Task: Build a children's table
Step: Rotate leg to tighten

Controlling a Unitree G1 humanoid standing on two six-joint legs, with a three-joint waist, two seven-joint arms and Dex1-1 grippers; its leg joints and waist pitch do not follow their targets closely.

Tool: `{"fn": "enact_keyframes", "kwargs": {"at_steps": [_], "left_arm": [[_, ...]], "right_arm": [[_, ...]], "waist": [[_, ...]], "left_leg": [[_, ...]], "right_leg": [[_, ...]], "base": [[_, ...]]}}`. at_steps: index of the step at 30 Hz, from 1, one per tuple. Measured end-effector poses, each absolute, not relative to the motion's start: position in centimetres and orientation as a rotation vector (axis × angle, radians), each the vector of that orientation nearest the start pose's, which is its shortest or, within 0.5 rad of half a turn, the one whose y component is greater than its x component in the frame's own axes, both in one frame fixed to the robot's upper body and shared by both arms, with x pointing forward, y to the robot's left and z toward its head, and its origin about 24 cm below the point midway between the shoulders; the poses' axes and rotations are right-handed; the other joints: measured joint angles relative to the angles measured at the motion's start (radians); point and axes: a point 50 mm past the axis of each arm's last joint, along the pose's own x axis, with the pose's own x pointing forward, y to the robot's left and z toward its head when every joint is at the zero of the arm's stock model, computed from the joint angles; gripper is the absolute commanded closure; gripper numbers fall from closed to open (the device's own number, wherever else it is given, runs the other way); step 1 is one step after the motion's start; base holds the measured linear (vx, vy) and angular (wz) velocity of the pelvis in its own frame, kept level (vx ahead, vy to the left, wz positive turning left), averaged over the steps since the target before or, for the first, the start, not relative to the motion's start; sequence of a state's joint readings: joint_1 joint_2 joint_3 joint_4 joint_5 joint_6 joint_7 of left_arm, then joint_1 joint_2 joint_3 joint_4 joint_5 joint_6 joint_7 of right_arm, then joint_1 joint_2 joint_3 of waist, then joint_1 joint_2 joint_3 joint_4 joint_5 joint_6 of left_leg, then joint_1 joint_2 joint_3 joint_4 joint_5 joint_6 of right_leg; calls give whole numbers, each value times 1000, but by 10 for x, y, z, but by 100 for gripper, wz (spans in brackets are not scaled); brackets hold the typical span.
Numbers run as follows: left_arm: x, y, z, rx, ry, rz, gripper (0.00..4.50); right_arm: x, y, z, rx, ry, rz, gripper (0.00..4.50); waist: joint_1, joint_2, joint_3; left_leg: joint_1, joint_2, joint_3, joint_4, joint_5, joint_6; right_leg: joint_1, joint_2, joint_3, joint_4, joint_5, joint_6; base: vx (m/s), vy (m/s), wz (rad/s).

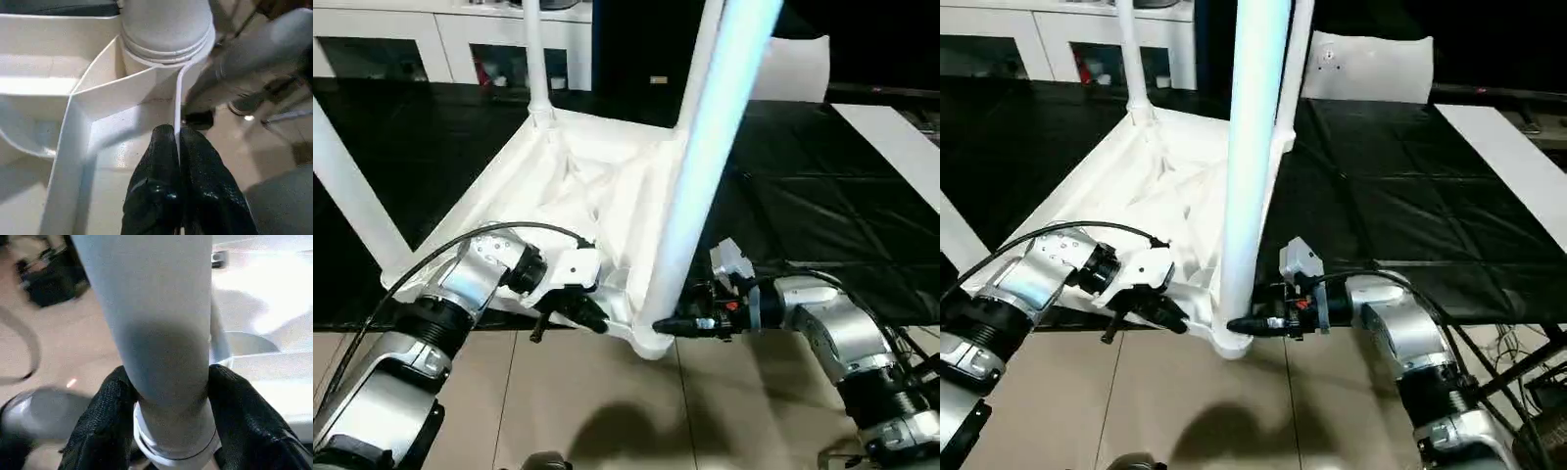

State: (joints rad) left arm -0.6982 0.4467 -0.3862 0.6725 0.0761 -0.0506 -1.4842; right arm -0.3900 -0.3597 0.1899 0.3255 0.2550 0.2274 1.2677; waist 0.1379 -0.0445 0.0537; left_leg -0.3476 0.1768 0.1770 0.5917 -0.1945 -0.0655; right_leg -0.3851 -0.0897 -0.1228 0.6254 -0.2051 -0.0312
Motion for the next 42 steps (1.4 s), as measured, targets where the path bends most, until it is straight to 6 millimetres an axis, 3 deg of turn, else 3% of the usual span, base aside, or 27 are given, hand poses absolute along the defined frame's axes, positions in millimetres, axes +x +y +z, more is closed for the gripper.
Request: {"fn": "enact_keyframes", "kwargs": {"at_steps": [2, 3, 6, 8, 12, 18, 22, 23, 29, 34, 37, 42], "left_arm": [[321, 143, 63, 522, 540, -1485, 450], [325, 141, 61, 477, 532, -1398, 450], [328, 124, 57, 387, 516, -1302, 450], [330, 116, 54, 346, 507, -1254, 450], [340, 103, 55, 295, 485, -1066, 450], [346, 92, 57, 336, 462, -983, 450], [346, 93, 57, 382, 456, -989, 450], [346, 93, 57, 392, 453, -991, 450], [345, 98, 59, 450, 430, -1048, 450], [341, 105, 62, 509, 398, -1153, 450], [336, 116, 62, 583, 380, -1289, 450], [330, 124, 64, 625, 390, -1427, 450]], "right_arm": [[285, -129, 50, 21, 279, 1231, 259], [289, -125, 47, 57, 268, 1108, 259], [297, -127, 47, 73, 259, 913, 260], [302, -125, 47, 86, 252, 822, 260], [321, -104, 49, 142, 238, 571, 261], [332, -84, 53, 208, 238, 372, 261], [331, -81, 52, 219, 233, 352, 261], [331, -81, 52, 216, 229, 348, 226], [322, -84, 48, 236, 202, 367, 169], [309, -102, 48, 201, 163, 463, 123], [295, -126, 55, 129, 121, 615, 95], [281, -146, 65, 52, 104, 801, 51]], "waist": [[-13, 1, 0], [-28, 1, 0], [-56, 1, 1], [-62, 0, 0], [-64, 1, 0], [-73, 1, 0], [-77, 1, 0], [-76, 1, 0], [-70, 1, 0], [-45, 2, 1], [-22, 3, 2], [-7, 4, 2]], "left_leg": [[1, 0, 0, 0, 1, -1], [1, 0, 0, 0, 1, -1], [0, 0, 0, 0, 1, -1], [0, 0, 0, -1, 1, -1], [-2, 0, 0, -6, 1, -2], [-2, 0, 0, -8, 0, -1], [-2, 0, 0, -8, 0, -1], [-2, 0, 0, -8, 0, -1], [-3, 0, 0, -9, 0, -1], [-5, 0, 0, -10, 0, -1], [-6, 0, 0, -10, 0, 0], [-5, -1, 0, -7, -1, 2]], "right_leg": [[1, 0, 0, 0, 0, 0], [1, 0, 0, 0, 0, 0], [1, 0, 0, -6, 1, 0], [0, 1, 0, -8, 5, 1], [-3, 2, 0, -8, 9, -4], [-5, 3, 0, -13, 10, -5], [-5, 3, 0, -13, 10, -5], [-5, 3, 0, -13, 10, -5], [-7, 3, 0, -14, 10, -5], [-10, 3, 0, -14, 10, -5], [-9, 2, 0, -15, 9, -4], [-6, 1, 0, -15, 10, -4]], "base": [[0, 0, 0], [0, 0, 0], [0, 0, 0], [0, 0, 0], [0, 0, 0], [0, 0, 0], [0, 0, 0], [0, 0, 0], [0, 0, 0], [0, 0, 0], [0, 0, 0], [0, 0, 0]]}}
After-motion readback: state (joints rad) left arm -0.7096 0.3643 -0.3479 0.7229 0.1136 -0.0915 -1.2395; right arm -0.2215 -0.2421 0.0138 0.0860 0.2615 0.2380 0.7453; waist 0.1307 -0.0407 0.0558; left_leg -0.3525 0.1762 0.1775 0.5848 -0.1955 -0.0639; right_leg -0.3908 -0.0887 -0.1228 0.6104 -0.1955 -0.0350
